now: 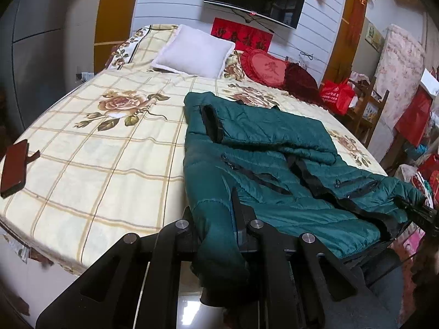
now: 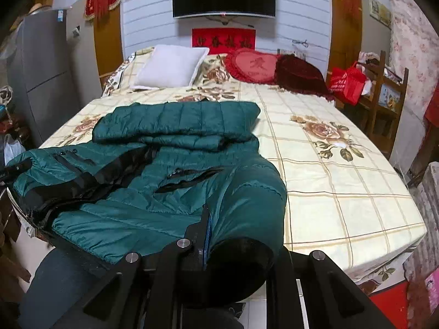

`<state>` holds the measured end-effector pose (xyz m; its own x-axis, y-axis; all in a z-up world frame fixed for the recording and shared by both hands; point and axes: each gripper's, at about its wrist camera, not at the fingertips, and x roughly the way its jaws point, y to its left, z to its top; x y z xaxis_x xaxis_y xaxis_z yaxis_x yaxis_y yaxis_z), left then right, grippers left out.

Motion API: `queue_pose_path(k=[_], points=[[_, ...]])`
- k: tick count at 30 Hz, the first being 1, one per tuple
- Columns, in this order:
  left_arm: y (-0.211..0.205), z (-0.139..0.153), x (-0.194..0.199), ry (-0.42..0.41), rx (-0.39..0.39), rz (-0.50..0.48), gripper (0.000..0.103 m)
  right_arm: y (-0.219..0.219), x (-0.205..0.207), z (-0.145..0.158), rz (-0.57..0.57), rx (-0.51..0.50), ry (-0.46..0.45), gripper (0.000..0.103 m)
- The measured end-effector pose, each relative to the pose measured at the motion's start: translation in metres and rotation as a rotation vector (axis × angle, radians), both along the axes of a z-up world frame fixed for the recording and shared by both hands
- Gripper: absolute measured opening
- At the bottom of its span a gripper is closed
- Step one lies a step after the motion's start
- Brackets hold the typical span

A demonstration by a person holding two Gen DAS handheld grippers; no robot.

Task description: Fold large clothes

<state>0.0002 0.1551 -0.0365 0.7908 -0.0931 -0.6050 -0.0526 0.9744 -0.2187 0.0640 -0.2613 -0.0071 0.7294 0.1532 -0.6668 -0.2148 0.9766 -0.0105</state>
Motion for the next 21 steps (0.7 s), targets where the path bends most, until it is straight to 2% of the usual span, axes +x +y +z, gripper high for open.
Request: queue_pose_path(k=[8, 21], points=[[0.005, 0.004, -0.027, -0.003, -0.020, -0.006, 0.011, -0.003, -0.013, 0.003, -0.013, 0.020, -0.017, 0.015], [0.013, 0.016, -0.061, -0.027, -0.072, 0.003, 0.011, -0.008, -0.016, 0.046, -0.012, 0.043, -0.085, 0.015]])
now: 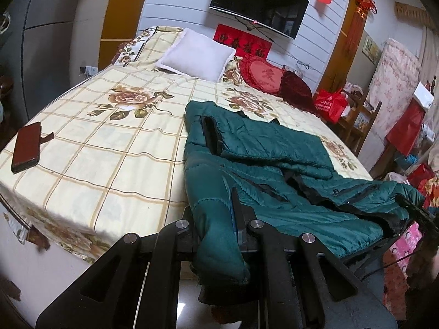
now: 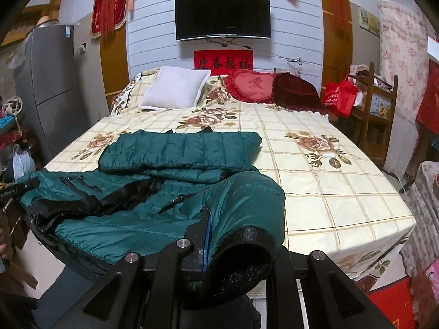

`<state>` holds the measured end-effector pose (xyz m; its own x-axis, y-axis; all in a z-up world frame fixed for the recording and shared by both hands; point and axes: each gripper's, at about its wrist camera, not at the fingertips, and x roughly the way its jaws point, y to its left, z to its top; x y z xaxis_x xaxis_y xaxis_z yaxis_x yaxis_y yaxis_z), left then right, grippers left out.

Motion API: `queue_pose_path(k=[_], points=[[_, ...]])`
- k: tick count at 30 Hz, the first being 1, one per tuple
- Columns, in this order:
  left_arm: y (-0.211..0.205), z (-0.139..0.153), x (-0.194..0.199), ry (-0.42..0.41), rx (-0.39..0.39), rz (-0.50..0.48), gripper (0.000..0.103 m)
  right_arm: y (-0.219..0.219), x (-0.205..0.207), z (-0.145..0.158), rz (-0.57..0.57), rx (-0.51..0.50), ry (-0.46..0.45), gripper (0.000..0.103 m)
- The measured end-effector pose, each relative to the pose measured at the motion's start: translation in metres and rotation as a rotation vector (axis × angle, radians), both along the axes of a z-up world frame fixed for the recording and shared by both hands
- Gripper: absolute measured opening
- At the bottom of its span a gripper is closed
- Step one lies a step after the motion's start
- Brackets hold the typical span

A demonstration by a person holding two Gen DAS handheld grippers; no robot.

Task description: Fold large clothes

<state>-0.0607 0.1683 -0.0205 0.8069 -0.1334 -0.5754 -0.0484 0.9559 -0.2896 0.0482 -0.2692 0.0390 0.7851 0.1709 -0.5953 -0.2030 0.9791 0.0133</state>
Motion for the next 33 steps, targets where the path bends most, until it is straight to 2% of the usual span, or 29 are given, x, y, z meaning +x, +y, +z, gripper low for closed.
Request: queue_pose_path(k=[6, 16, 21, 25, 30, 33], points=[[0.001, 0.011, 0.010, -0.029, -0.006, 0.010, 0.011, -0.004, 0.012, 0.010, -0.014, -0.016, -0.015, 0.015], [0.000, 0.053, 0.070, -0.087, 0.009, 0.007, 0.011, 0.005, 0.065, 0.032, -0.038, -0.028, -0.052, 0.015], [0.003, 0.063, 0.106, -0.085, 0.015, 0.017, 0.011, 0.010, 0.086, 0.038, -0.050, -0.025, -0.073, 0.015], [0.010, 0.065, 0.128, -0.064, -0.021, 0.042, 0.011, 0.010, 0.105, 0.038, -0.076, 0.016, -0.069, 0.015], [0.009, 0.074, 0.158, -0.070, 0.019, 0.051, 0.011, 0.018, 0.133, 0.044, -0.095, 0.008, -0.083, 0.015], [0.013, 0.074, 0.185, -0.053, 0.013, 0.073, 0.011, 0.019, 0.162, 0.047, -0.100, 0.022, -0.074, 0.015]])
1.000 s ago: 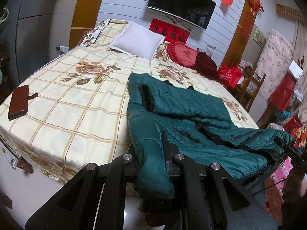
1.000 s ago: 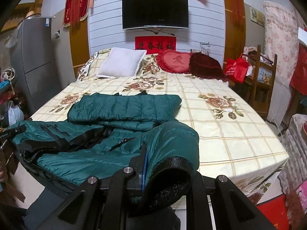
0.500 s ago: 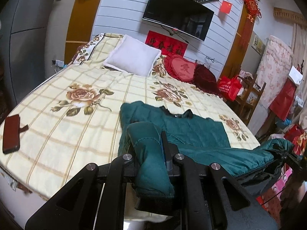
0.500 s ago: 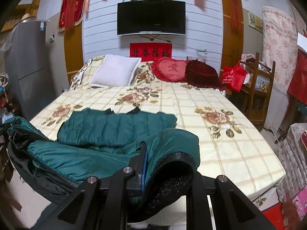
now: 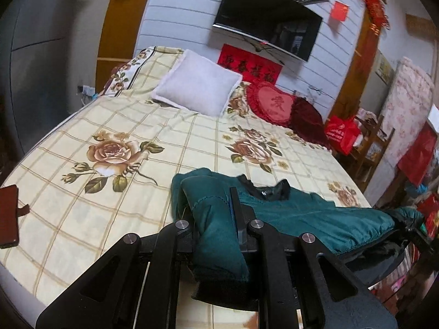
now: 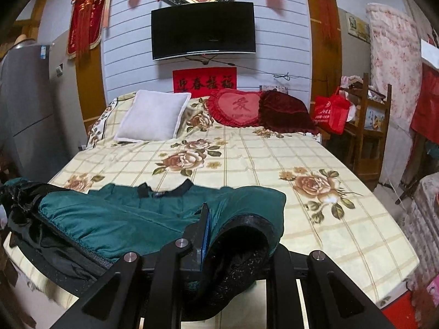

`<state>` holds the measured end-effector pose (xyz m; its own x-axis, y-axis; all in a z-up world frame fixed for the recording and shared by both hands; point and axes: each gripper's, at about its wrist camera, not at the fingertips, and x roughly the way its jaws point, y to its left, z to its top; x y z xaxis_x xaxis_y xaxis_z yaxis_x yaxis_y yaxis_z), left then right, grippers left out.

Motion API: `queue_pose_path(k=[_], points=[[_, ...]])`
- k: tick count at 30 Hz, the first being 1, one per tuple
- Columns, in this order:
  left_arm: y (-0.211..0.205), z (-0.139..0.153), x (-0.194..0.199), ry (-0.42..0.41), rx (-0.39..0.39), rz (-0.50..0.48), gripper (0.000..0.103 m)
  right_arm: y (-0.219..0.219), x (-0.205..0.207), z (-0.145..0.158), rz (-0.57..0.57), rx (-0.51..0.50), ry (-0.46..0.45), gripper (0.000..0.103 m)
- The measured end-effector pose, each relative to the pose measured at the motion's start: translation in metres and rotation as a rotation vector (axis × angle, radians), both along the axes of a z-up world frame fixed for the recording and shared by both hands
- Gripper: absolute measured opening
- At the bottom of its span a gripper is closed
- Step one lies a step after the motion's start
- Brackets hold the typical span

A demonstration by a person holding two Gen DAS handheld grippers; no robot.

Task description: Fold large clothes

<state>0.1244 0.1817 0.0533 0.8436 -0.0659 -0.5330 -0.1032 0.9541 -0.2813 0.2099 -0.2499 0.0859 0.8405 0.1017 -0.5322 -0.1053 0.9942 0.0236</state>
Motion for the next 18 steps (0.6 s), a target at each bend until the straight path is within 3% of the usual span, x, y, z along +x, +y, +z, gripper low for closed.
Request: queue_pose_path(k=[9, 15, 18], points=[[-0.002, -0.038, 0.103, 0.070, 0.101, 0.022, 0.011, 0.003, 0.116, -0.030, -0.038, 0.030, 0.106, 0.016], [-0.002, -0.075, 0.154, 0.125, 0.176, 0.034, 0.012, 0.013, 0.178, -0.061, -0.047, -0.038, 0.169, 0.015], [0.001, -0.088, 0.169, 0.148, 0.169, 0.041, 0.012, 0.017, 0.206, -0.073, -0.051, -0.056, 0.187, 0.015]])
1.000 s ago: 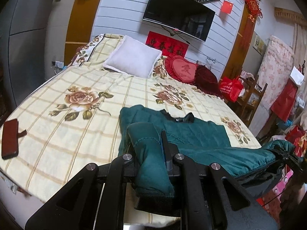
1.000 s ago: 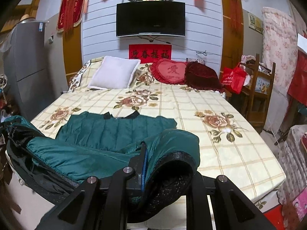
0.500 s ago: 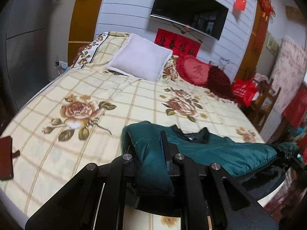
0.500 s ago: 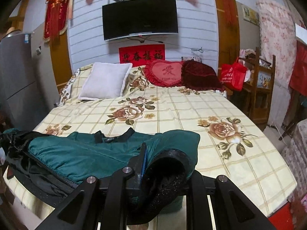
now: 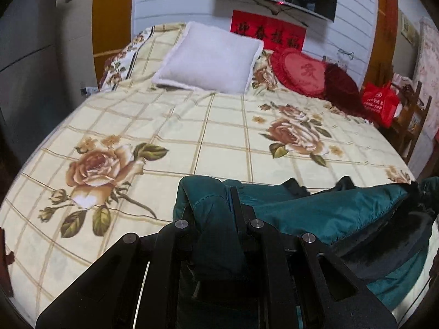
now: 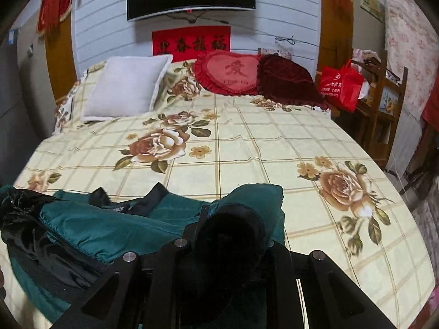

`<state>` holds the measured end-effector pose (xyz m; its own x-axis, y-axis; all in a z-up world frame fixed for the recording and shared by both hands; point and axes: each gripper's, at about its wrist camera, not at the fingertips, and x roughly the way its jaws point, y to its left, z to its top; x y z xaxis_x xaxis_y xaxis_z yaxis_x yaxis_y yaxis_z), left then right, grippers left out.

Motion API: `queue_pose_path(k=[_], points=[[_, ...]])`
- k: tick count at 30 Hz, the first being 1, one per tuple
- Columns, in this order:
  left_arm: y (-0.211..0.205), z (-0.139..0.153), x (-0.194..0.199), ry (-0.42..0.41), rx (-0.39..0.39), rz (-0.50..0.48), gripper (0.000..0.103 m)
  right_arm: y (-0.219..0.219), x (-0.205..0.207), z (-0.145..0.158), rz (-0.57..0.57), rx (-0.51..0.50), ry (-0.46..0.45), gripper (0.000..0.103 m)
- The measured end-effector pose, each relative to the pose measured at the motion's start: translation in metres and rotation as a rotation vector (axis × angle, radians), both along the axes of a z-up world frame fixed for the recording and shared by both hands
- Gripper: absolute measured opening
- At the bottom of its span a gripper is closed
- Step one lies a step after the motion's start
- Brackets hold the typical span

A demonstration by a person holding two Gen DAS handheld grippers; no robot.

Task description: Fold large clothes

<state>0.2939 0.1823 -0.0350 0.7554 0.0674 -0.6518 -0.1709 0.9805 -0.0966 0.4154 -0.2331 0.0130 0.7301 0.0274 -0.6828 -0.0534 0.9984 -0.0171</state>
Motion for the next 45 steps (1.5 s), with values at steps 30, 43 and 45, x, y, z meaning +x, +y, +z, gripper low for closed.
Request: queue_pose_path(k=[30, 43, 45], points=[[-0.012, -0.059, 0.049, 0.099, 0.072, 0.038, 0.014, 0.009, 0.075, -0.080, -0.012, -0.012, 0.118, 0.025], [-0.012, -0.068, 0.059, 0.112, 0.060, 0.035, 0.015, 0.007, 0.080, -0.087, -0.013, 0.008, 0.123, 0.028], [-0.011, -0.068, 0.059, 0.113, 0.060, 0.035, 0.015, 0.007, 0.080, -0.088, -0.014, 0.012, 0.122, 0.028]])
